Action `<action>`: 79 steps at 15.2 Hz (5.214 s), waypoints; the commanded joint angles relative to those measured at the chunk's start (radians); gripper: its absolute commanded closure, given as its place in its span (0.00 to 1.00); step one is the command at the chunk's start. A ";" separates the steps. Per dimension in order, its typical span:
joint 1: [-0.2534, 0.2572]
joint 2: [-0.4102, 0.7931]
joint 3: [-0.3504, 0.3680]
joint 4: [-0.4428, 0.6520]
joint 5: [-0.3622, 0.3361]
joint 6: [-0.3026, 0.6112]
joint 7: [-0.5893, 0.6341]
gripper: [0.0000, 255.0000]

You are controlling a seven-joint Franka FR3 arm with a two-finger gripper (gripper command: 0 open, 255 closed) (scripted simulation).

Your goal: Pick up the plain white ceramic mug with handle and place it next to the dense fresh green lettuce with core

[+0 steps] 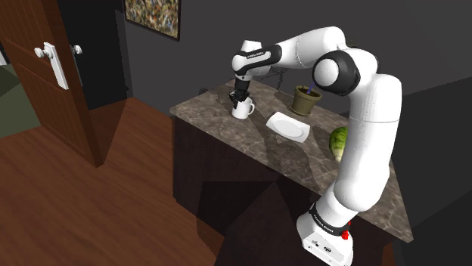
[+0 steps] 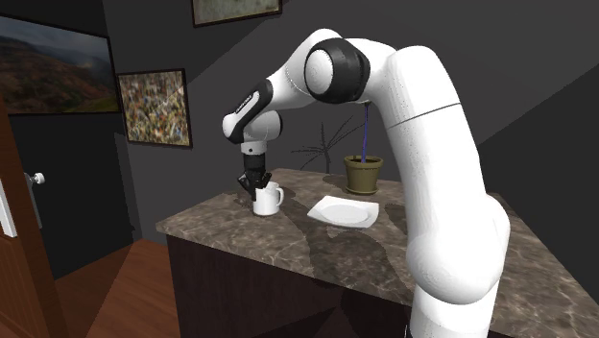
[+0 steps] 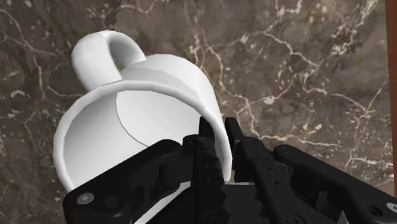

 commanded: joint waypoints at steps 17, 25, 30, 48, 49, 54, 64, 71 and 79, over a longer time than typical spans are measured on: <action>0.001 -0.064 -0.008 0.154 -0.018 -0.216 0.013 1.00; -0.002 -0.070 -0.010 0.252 -0.021 -0.321 0.016 1.00; -0.005 -0.066 -0.011 0.327 -0.020 -0.390 0.017 1.00; -0.037 -0.526 -0.062 -0.188 -0.122 -0.325 -0.062 1.00; -0.043 -0.560 -0.066 -0.224 -0.131 -0.321 -0.069 1.00; -0.078 -0.725 -0.091 -0.385 -0.182 -0.319 -0.109 1.00; -0.180 -1.028 -0.158 -0.613 -0.297 -0.378 -0.218 1.00; -0.270 -1.210 -0.224 -0.703 -0.390 -0.455 -0.327 1.00; -0.378 -1.368 -0.324 -0.735 -0.510 -0.551 -0.487 1.00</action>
